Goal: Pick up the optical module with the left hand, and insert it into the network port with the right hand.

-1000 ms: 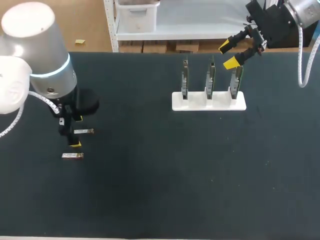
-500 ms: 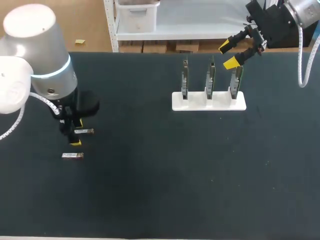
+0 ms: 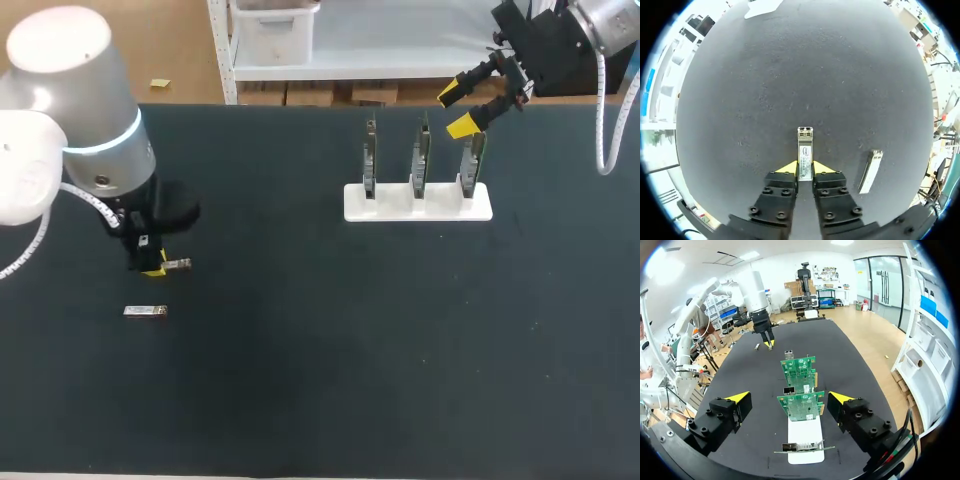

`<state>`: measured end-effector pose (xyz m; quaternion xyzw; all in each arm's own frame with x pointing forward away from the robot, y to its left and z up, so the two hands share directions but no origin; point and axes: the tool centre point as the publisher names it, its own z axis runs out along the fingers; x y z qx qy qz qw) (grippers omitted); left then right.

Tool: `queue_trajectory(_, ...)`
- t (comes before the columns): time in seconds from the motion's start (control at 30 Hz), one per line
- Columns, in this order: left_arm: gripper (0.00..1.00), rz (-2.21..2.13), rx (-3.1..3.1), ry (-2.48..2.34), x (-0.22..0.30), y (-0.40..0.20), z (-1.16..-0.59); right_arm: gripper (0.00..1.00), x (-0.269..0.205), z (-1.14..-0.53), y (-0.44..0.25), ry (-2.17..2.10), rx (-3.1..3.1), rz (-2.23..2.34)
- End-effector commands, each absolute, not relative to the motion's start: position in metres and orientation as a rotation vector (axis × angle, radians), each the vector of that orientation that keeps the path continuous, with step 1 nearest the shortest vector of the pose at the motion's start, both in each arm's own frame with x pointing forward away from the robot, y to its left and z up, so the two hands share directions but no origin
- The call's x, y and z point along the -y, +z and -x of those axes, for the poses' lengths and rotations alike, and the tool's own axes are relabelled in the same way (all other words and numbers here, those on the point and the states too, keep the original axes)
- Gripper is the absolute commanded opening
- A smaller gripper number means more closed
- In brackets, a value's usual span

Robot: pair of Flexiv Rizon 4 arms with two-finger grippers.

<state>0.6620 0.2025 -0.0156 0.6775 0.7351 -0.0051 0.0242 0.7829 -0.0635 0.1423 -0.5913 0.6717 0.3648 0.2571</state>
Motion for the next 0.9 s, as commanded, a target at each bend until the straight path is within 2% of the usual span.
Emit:
queue_trajectory(0.03,0.0,-2.079,-2.233,-0.032,-0.195,0.001,-0.667,1.0,0.063,-0.782,0.142,0.986,-1.823,1.602)
queue_trajectory(0.27,0.0,-1.967,-2.111,-0.092,-0.17,0.046,-0.69,1.0,0.063,-0.782,0.142,0.986,-1.823,1.602)
queue_trajectory(0.43,0.0,-1.728,-2.013,-0.191,-0.146,0.083,-0.722,1.0,0.063,-0.782,0.142,0.986,-1.823,1.602)
queue_trajectory(0.9,0.0,-1.581,-1.61,-0.388,-0.03,0.178,-0.783,1.0,0.063,-0.782,0.142,0.986,-1.823,1.602)
